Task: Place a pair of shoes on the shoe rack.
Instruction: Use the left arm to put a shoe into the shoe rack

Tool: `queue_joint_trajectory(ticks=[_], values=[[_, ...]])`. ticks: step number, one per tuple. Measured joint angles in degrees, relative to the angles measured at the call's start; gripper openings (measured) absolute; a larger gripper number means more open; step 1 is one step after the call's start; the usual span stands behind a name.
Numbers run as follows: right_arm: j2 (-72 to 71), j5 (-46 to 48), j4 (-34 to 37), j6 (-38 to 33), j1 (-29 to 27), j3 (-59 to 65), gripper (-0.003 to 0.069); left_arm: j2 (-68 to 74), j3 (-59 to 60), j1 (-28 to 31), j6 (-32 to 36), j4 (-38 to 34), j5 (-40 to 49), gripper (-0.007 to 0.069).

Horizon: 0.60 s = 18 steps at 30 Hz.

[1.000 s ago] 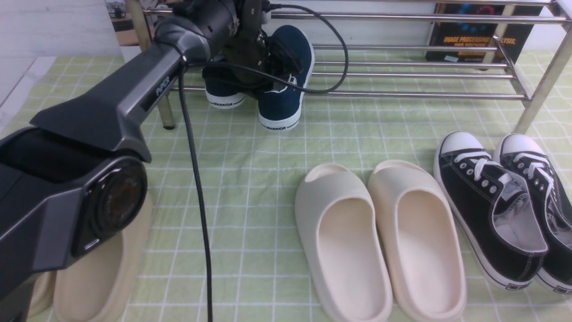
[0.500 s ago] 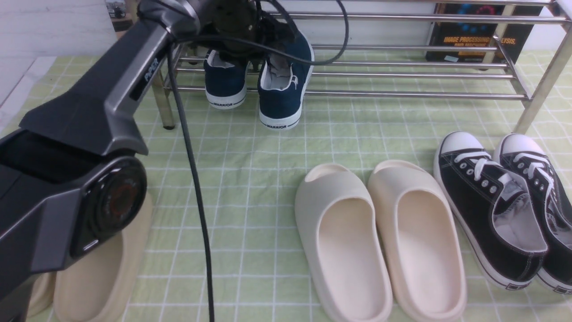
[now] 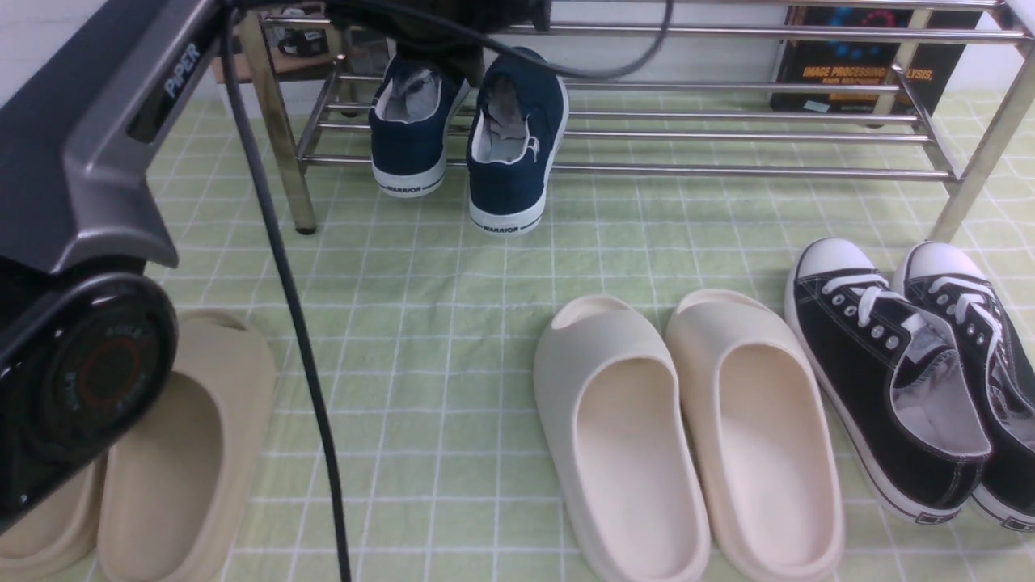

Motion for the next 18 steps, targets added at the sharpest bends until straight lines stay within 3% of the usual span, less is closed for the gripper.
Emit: queue_joint_trajectory(ticks=[2, 7, 10, 18], values=[[0.0, 0.0, 0.0, 0.0, 0.0, 0.0, 0.0239, -1.3, 6.3, -1.5, 0.4, -0.5, 0.0, -0.0014], [0.0, 0.0, 0.0, 0.0, 0.0, 0.0, 0.0239, -2.9, 18.7, -2.6, 1.2, -2.4, -1.2, -0.0013], [0.0, 0.0, 0.0, 0.0, 0.0, 0.0, 0.0239, -2.8, 24.9, -2.5, 0.3, -3.0, -8.3, -0.0013], [0.0, 0.0, -0.1, 0.0, 0.0, 0.0, 0.0239, -0.9, 26.5, -2.3, -4.5, -0.6, -24.3, -0.0013]])
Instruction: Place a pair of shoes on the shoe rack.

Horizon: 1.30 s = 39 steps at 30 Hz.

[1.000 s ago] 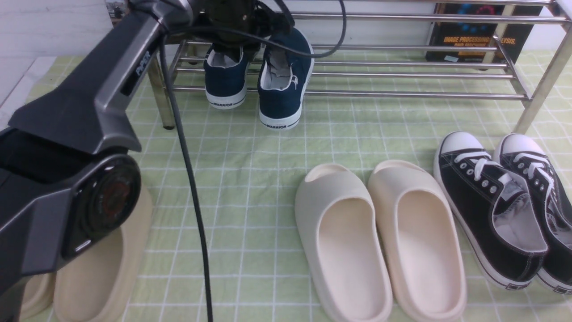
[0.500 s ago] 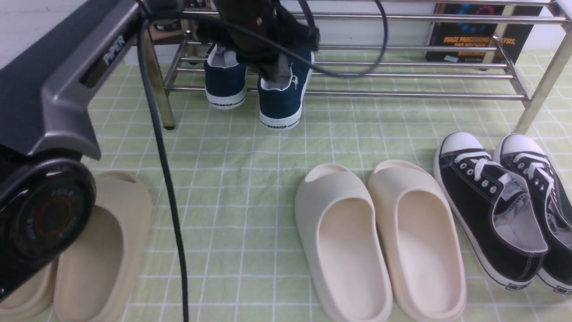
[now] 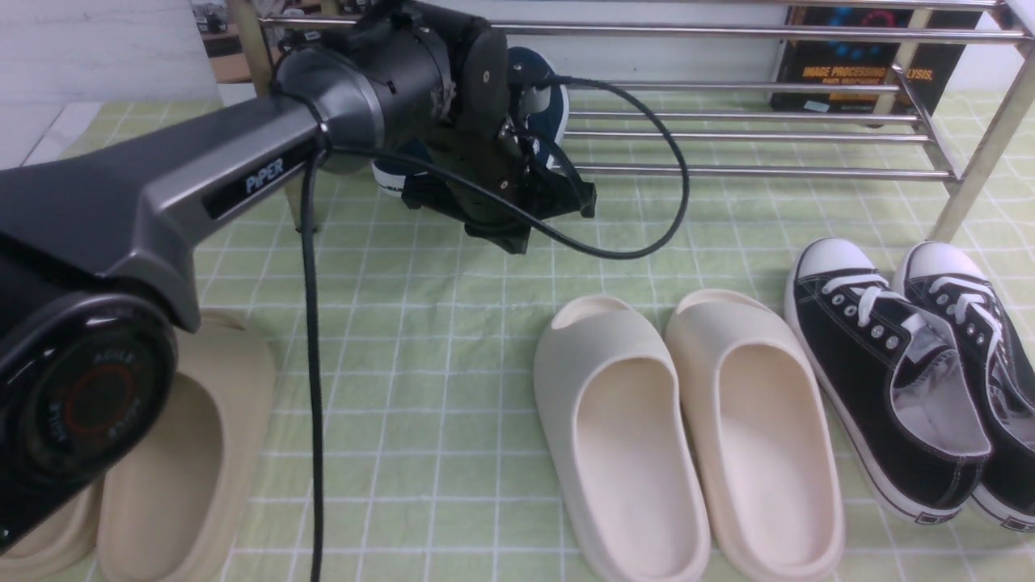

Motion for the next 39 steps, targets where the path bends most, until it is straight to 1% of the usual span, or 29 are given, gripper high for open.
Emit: queue_joint_trajectory(ticks=[3, 4, 7, 11, 16, 19, 22, 28, 32, 33, 38, 39], values=[[0.0, 0.0, 0.0, 0.0, 0.0, 0.0, 0.0239, 0.7, -0.5, 0.8, -2.5, 1.2, -2.1, -0.0013], [0.0, 0.0, 0.0, 0.0, 0.0, 0.0, 0.0239, 1.4, -1.6, 1.6, -4.3, 1.2, -1.2, -0.0013], [0.0, 0.0, 0.0, 0.0, 0.0, 0.0, 0.0239, 2.4, -4.0, 3.1, -5.4, 0.6, 0.1, -0.0013], [0.0, 0.0, 0.0, 0.0, 0.0, 0.0, 0.0239, 4.7, -9.2, 4.9, -5.3, -0.6, -0.2, -0.0013], [0.0, 0.0, 0.0, 0.0, 0.0, 0.0, 0.0239, 8.7, -16.1, 5.0, -5.3, -2.4, 0.0, -0.0013], [0.0, 0.0, 0.0, 0.0, 0.0, 0.0, 0.0239, 9.8, -17.4, 5.0, -4.8, -3.0, 0.5, -0.0013], [0.0, 0.0, 0.0, 0.0, 0.0, 0.0, 0.0239, 9.9, -18.1, 5.0, -2.5, -3.1, 1.9, -0.0013], [0.0, 0.0, 0.0, 0.0, 0.0, 0.0, 0.0239, 6.2, -18.4, 5.0, 1.9, -3.1, 6.8, -0.0013], [0.0, 0.0, 0.0, 0.0, 0.0, 0.0, 0.0239, -1.7, -18.8, 5.0, 6.1, -2.4, 13.1, -0.0013], [0.0, 0.0, 0.0, 0.0, 0.0, 0.0, 0.0239, -1.7, -18.8, 5.0, 6.2, -2.4, 13.4, -0.0013], [0.0, 0.0, 0.0, 0.0, 0.0, 0.0, 0.0239, -14.9, -18.9, 5.0, 7.4, 0.8, 20.6, -0.0013], [0.0, 0.0, 0.0, 0.0, 0.0, 0.0, 0.0239, -15.8, -18.9, 5.0, 7.4, 1.0, 20.9, -0.0013]])
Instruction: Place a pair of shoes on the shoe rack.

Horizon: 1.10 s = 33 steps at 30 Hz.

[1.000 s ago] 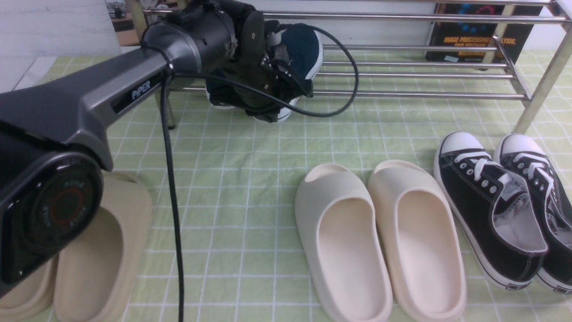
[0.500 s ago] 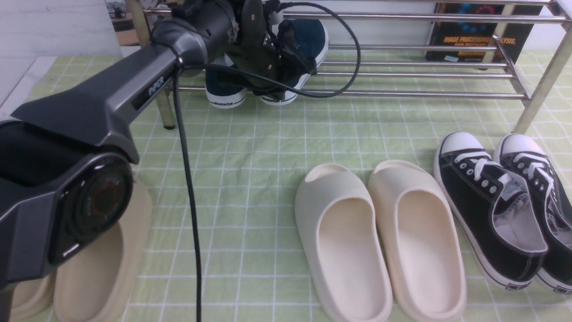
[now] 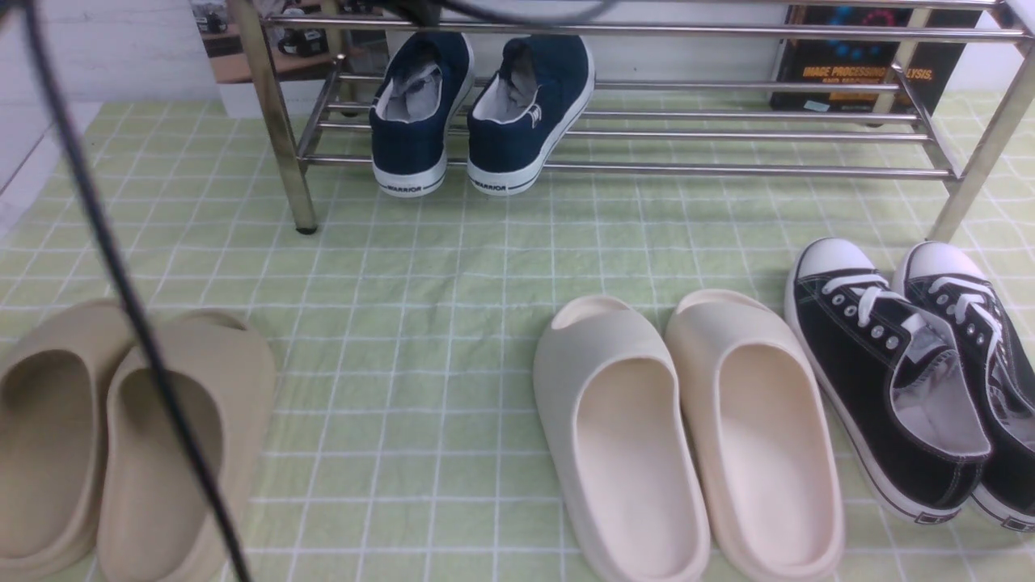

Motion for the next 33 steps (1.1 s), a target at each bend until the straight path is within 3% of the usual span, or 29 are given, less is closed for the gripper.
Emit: queue_joint_trajectory(ticks=[9, 23, 33], values=[[0.0, 0.0, 0.0, 0.0, 0.0, 0.0, 0.0239, -16.4, 3.9, 0.0, -1.4, 1.1, 3.4, -0.0013], [0.0, 0.0, 0.0, 0.0, 0.0, 0.0, 0.0239, -48.8, 46.0, 0.0, -8.6, 2.3, 3.4, -0.0013], [0.0, 0.0, 0.0, 0.0, 0.0, 0.0, 0.0239, -73.8, 65.0, 0.0, -14.7, 4.8, 3.4, -0.0013]])
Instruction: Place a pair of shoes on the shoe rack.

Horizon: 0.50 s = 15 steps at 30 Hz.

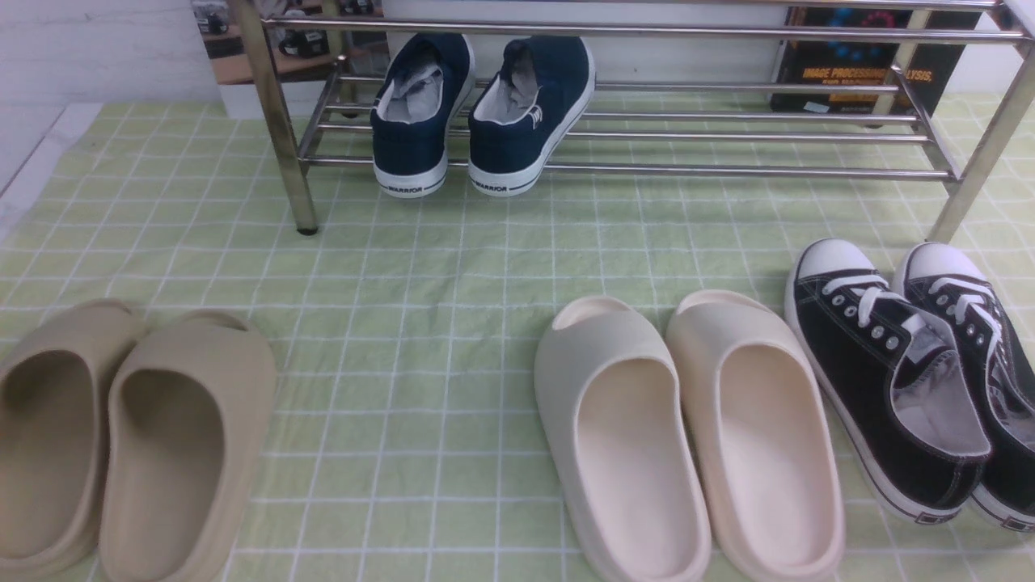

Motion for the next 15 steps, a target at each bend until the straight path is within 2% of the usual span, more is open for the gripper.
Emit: queue_joint_trajectory(ticks=[7, 15], values=[[0.0, 0.0, 0.0, 0.0, 0.0, 0.0, 0.0239, -9.0, 8.7, 0.0, -1.2, -0.2, 0.0, -0.0013], [0.0, 0.0, 0.0, 0.0, 0.0, 0.0, 0.0239, -9.4, 11.3, 0.0, -1.2, -0.9, 0.0, -0.0006]])
